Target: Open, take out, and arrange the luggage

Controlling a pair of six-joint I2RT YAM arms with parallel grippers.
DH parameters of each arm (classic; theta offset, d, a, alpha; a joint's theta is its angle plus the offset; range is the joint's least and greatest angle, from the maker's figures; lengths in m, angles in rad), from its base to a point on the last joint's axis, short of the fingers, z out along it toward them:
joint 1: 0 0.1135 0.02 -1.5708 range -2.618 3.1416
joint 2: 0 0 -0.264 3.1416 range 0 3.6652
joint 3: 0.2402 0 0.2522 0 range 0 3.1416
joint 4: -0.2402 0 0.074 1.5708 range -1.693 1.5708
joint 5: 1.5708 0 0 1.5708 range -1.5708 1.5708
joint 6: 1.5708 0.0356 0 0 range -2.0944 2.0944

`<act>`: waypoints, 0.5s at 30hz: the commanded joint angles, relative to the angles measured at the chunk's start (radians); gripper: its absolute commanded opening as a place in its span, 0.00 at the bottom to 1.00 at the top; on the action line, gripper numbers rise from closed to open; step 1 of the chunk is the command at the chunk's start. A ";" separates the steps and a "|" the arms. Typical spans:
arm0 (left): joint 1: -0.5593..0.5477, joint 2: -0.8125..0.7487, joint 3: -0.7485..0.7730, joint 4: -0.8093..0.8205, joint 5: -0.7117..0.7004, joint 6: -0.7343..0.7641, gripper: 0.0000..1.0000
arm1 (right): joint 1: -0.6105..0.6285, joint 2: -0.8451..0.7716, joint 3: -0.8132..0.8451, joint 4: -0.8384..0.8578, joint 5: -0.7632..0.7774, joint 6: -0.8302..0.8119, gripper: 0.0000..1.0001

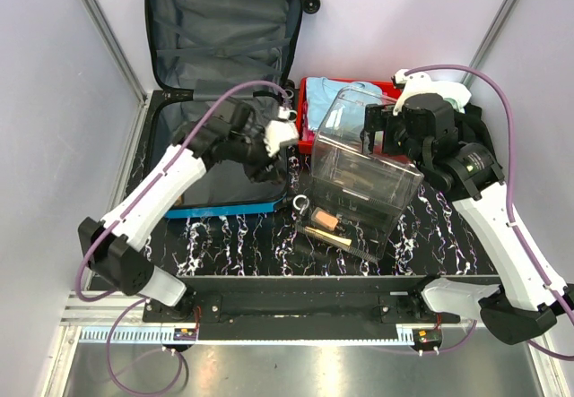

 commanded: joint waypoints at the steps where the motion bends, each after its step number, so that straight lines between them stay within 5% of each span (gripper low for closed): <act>1: -0.133 -0.030 0.092 -0.174 0.052 0.116 0.00 | 0.001 -0.004 0.042 0.010 -0.025 0.020 0.95; 5: -0.371 0.025 0.144 -0.201 -0.032 0.136 0.00 | 0.001 0.001 0.057 0.011 -0.039 0.032 0.95; 9: -0.503 0.112 0.210 -0.192 -0.045 0.138 0.00 | 0.001 -0.005 0.083 0.011 -0.039 0.062 0.94; 15: -0.679 0.252 0.271 -0.018 -0.284 0.159 0.00 | 0.001 -0.013 0.094 0.010 -0.036 0.068 0.94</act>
